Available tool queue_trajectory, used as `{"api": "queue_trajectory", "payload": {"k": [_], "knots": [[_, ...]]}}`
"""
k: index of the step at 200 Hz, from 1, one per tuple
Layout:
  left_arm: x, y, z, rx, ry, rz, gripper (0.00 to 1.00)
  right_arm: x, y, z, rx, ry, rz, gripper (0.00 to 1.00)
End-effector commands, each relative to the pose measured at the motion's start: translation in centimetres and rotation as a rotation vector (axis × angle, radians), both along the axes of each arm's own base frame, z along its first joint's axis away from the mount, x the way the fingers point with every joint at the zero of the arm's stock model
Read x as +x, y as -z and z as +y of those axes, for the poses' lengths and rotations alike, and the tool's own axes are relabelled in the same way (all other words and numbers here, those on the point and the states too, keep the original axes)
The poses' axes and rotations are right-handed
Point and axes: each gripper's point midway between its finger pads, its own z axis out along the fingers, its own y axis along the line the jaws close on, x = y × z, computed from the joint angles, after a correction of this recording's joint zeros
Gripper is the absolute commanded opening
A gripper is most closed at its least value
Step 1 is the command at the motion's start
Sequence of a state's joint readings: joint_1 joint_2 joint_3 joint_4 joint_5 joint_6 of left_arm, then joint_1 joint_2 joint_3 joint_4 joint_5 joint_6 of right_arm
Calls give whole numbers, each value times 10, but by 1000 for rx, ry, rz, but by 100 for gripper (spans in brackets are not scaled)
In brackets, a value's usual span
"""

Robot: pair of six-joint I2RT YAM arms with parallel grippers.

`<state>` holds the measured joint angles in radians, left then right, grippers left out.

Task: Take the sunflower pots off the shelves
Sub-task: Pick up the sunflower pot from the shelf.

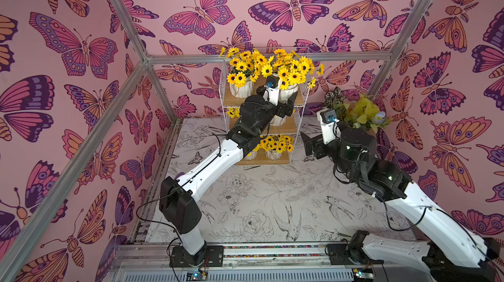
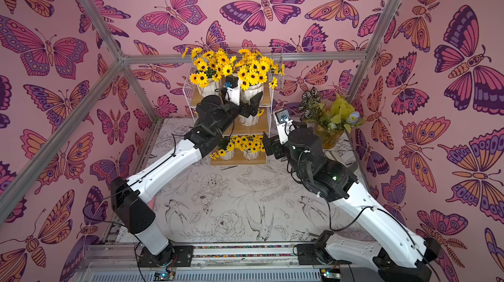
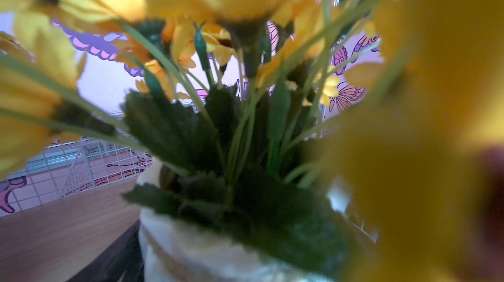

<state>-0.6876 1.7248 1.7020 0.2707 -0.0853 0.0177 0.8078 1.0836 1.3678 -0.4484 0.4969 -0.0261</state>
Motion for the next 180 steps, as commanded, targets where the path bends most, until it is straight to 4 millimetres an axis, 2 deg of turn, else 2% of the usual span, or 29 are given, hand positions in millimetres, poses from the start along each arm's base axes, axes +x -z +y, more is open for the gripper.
{"api": "queue_trajectory", "payload": {"k": [1, 42, 129, 161, 180], "knots": [[16, 27, -7, 31, -27, 55, 92, 0, -9, 0, 35, 5, -17, 99], [24, 31, -14, 34, -31, 63, 100, 1, -6, 1, 18, 9, -6, 99], [41, 37, -21, 35, -37, 71, 100, 3, -1, 2, 0, 11, 2, 99], [48, 43, -22, 40, -38, 82, 97, 3, 1, 2, -1, 10, 8, 99], [50, 47, -22, 42, -40, 87, 91, 4, 4, 3, -4, 11, 12, 99]]}}
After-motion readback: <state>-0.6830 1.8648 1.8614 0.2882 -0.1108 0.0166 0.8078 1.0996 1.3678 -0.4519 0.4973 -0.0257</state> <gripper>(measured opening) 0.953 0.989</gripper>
